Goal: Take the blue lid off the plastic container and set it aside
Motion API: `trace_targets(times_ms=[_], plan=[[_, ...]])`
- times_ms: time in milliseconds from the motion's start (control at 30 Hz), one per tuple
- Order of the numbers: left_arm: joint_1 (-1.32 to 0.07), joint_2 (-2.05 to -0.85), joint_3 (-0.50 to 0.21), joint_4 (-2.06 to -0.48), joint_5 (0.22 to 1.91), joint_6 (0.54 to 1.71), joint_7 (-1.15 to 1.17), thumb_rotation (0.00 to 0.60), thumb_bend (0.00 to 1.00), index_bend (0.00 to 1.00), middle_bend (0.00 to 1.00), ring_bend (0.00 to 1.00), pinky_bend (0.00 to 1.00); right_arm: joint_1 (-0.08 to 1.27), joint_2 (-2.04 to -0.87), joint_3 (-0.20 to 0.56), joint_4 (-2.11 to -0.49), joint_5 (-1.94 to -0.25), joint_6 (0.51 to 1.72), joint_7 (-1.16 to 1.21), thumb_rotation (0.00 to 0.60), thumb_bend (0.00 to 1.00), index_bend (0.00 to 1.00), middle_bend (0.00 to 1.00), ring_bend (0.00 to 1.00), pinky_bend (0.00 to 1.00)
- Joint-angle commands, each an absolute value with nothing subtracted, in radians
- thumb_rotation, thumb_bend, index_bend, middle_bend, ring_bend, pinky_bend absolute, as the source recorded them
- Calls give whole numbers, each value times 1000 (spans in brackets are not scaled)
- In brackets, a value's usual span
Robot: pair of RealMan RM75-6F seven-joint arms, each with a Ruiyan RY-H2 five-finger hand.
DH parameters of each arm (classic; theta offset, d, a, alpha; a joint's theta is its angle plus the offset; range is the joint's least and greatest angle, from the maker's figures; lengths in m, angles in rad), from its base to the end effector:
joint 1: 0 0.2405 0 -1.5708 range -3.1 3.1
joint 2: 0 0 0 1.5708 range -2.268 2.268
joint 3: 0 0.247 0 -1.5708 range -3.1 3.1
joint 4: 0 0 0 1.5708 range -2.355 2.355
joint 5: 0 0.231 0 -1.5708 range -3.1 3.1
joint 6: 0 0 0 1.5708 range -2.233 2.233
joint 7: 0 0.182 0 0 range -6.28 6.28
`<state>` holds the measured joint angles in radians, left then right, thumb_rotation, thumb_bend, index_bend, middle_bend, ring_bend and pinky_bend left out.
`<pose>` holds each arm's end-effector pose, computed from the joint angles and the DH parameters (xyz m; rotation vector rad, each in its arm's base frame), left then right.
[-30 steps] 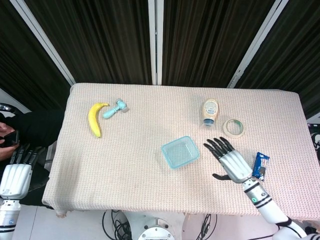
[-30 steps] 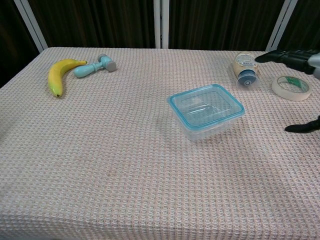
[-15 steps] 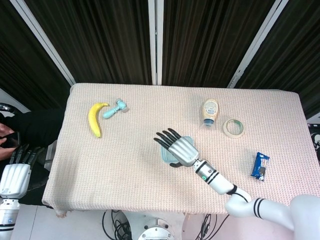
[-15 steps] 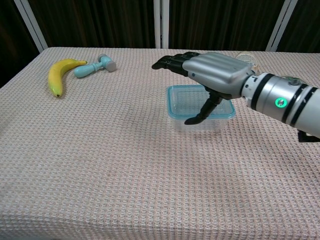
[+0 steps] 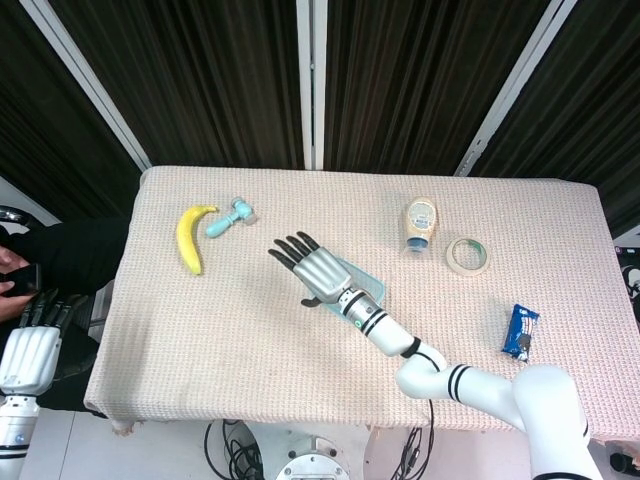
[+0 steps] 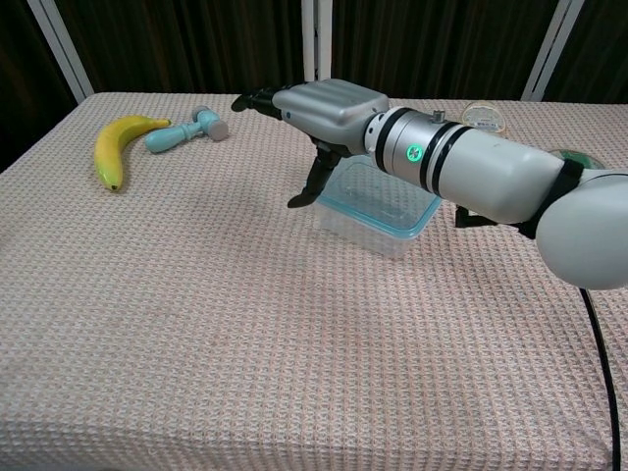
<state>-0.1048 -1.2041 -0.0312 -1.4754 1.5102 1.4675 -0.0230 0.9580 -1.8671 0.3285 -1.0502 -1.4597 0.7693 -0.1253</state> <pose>-0.3281 0.2239 0.1157 -1.4249 -0.8918 -0.8815 -0.0212 -0.4093 -0.1267 2.1168 -0.7229 1.1228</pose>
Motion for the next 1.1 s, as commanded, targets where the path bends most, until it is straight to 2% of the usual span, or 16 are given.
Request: trace_targets(times_ms=[33,100,167,333,467,567,900,1100], plan=[[-108,-1207,-33,-1471,1512,1467,-28,600,30,160,144,0,0,927,-1787,310,-1140,-1464,808,-43,600,49,0,52,0,0],[-110,-1208,-32,-1468,1516,1467,-30,600,30,160,144,0,0,911,-1740,303,-1187,-1461,817,-18,600,125,0,103,0,0],[-111,-1208,-32,-1468,1520,1468,-27,600,30,160,144,0,0,897,-1682,299,-1242,-1441,802,13,600,272,0,195,0,0],[-114,-1210,-34,-1477,1524,1472,-18,600,30,160,144,0,0,925,-1567,266,-1361,-1449,683,172,600,609,0,306,0,0],[-109,-1209,-26,-1490,1526,1475,-1,600,30,160,144,0,0,963,-1546,220,-1376,-1500,643,160,600,734,0,331,0,0],[-101,-1206,-24,-1499,1519,1481,8,600,30,160,144,0,0,980,-1554,198,-1371,-1495,620,120,600,770,0,332,0,0],[-98,-1218,-27,-1484,1507,1476,-6,600,30,160,144,0,0,994,-1575,152,-1360,-1485,638,1,600,771,0,333,0,0],[-103,-1225,-26,-1469,1513,1471,-18,600,30,160,144,0,0,967,-1567,162,-1338,-1384,676,-157,600,771,0,334,0,0]])
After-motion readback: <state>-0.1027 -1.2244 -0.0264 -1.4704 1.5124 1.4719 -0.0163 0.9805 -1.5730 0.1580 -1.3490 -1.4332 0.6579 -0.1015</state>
